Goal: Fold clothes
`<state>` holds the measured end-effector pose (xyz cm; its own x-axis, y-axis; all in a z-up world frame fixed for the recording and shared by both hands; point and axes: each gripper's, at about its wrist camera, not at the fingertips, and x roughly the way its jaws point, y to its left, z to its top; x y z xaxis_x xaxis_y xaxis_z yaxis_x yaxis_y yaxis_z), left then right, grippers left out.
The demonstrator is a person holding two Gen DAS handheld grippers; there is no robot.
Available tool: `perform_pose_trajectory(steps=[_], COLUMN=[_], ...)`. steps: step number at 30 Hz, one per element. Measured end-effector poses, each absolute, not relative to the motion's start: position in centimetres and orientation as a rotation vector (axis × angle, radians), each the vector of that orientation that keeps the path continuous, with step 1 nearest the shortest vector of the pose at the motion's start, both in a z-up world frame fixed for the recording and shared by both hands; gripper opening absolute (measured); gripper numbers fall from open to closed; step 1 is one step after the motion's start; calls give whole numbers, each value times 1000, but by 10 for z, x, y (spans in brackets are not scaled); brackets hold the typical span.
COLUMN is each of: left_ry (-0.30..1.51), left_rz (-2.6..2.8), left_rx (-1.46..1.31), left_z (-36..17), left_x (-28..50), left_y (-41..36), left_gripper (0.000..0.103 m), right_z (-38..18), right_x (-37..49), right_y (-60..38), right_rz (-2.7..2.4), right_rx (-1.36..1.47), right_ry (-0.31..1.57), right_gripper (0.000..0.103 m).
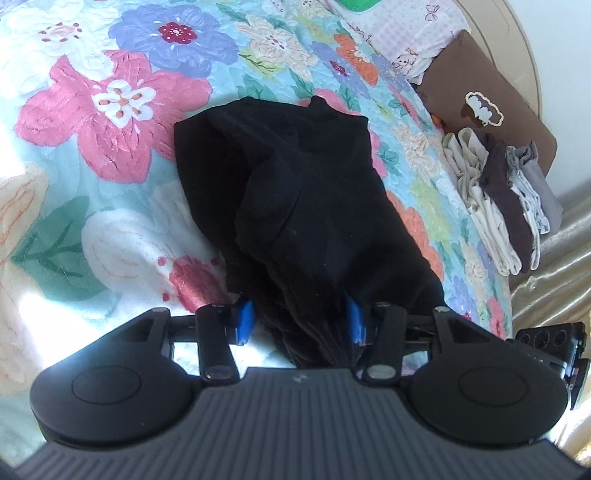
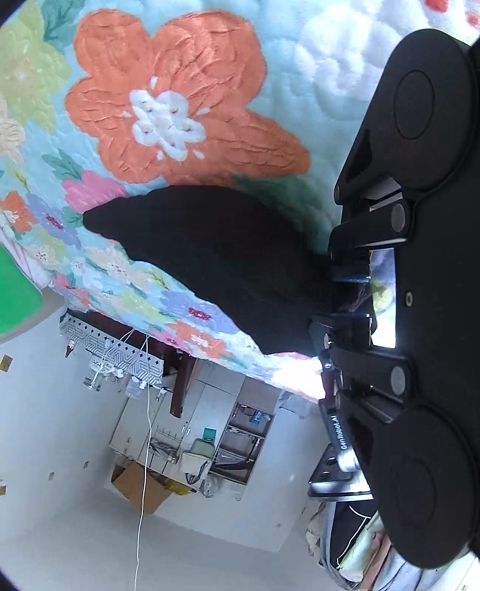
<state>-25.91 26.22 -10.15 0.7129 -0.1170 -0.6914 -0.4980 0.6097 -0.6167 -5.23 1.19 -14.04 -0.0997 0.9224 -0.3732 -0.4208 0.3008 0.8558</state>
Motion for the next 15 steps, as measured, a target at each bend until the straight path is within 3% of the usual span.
perform_pose_trajectory(steps=[5,10,13,15], left_ry=[704,585,588,621], left_rz=[306,386,324,267], left_rx=[-664,-433,-297,-243], left_z=[-61,-30,-22,-23], left_x=[-265,-285,-281,-271], left_y=[234,196,177,168], left_gripper=[59,61,71,73], right_z=[-108,-93,-88,-84], right_x=[-42,-29,-23,-21], right_y=[26,39,43,46], right_rz=[1233,1202,1204,1202], right_rx=[542,528,518,498], right_ry=[1149,1204,1218,1222], right_gripper=[17,17,17,17])
